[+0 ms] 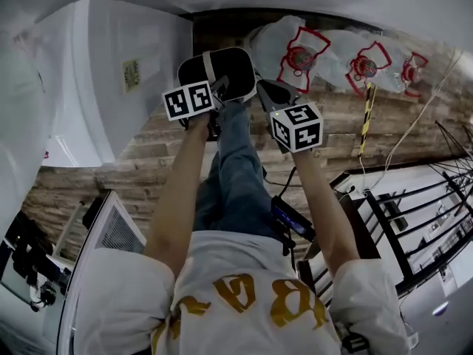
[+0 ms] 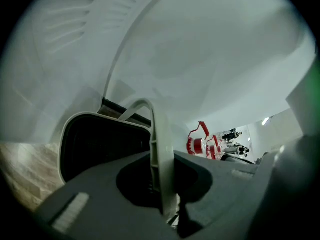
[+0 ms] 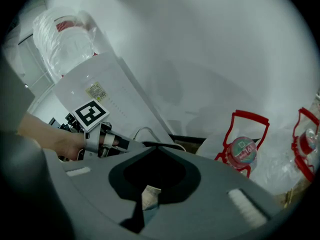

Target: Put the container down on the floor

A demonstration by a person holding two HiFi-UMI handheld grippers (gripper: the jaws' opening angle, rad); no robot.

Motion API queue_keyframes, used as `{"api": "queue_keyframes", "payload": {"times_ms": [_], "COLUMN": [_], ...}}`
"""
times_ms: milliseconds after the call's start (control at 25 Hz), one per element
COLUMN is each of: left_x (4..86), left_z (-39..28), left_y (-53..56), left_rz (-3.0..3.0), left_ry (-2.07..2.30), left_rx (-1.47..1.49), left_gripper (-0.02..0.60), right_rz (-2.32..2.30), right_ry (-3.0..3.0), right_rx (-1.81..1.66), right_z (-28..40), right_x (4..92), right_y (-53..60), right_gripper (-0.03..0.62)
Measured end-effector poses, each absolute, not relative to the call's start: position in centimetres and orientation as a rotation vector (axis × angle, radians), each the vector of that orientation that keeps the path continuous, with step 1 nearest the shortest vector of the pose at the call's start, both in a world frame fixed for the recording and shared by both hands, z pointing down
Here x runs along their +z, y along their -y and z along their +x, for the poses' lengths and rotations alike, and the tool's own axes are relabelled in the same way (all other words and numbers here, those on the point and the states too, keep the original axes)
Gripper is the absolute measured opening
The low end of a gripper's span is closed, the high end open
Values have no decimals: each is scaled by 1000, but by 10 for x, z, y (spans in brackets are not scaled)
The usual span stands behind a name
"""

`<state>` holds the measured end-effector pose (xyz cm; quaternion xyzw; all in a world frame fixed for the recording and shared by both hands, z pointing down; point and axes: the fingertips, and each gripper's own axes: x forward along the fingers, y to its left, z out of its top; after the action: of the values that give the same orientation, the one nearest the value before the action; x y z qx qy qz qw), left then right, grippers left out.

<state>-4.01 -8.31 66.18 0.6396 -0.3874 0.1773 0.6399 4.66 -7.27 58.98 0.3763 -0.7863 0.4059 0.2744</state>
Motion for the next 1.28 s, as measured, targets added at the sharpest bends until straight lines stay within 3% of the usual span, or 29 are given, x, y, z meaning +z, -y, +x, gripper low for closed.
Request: {"api": "queue_keyframes", "payload": {"times_ms": [1280], "left_x": [813], "left_z": [-40], "left_y": [84], "left_rz": [1359], "left_ry": [914], "left_rx": [521], "left_gripper": [25], "right_rz": [881], "right_ry": [2022], "right_rx": [1166], "right_z": [23], "right_x": [726], "right_y": [59], "right_gripper": [28]}}
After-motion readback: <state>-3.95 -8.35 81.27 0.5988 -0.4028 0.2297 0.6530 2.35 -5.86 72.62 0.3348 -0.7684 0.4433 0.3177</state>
